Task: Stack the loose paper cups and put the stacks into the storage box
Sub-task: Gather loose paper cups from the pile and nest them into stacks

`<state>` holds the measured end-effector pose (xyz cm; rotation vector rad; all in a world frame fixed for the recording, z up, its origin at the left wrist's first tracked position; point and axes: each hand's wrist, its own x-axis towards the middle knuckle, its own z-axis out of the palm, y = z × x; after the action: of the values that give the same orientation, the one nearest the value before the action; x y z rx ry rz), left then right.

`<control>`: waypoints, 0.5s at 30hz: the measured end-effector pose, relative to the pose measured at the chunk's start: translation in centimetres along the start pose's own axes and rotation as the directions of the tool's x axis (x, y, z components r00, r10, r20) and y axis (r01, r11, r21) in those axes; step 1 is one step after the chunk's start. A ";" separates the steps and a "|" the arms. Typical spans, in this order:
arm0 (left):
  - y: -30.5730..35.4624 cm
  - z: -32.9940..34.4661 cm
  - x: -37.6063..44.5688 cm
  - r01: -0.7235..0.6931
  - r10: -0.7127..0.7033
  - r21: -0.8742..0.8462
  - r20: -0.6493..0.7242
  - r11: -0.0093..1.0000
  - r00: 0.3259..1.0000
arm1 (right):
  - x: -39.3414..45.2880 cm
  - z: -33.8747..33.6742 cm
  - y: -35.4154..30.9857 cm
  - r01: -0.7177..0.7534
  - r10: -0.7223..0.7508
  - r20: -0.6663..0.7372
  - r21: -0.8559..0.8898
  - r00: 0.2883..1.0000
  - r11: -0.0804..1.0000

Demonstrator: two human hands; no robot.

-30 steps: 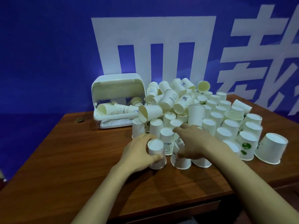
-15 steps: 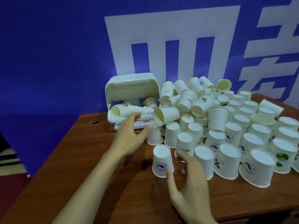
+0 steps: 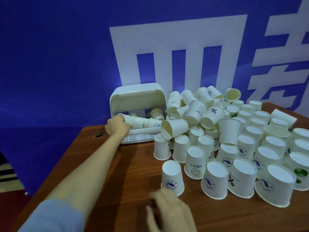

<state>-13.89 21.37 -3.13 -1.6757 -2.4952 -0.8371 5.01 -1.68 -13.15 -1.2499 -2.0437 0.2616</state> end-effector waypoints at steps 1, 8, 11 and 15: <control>0.1 -0.3 -0.3 -0.042 0.040 -0.041 -0.057 0.998 0.998 | -1.6 -0.3 -0.8 -0.024 0.022 -0.041 -0.052 0.999 0.998; -1.9 -7.0 -2.6 -0.415 0.417 -0.033 0.088 0.909 0.905 | 2.7 -1.5 -1.7 -0.239 0.265 0.036 -0.325 0.964 0.915; -2.3 -9.8 -3.5 -0.632 0.590 -0.019 0.380 0.775 0.712 | 5.3 -0.2 -2.8 -0.229 0.205 -0.120 -0.244 0.971 0.942; -1.9 -11.0 -4.5 -0.698 0.685 -0.181 0.468 0.693 0.559 | 11.8 1.8 -3.3 -0.321 0.333 -0.100 0.119 0.938 0.940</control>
<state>-16.61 12.11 4.13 -2.8499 -1.6691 -0.2776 -1.68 6.88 -7.24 -1.5027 -1.6943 0.4293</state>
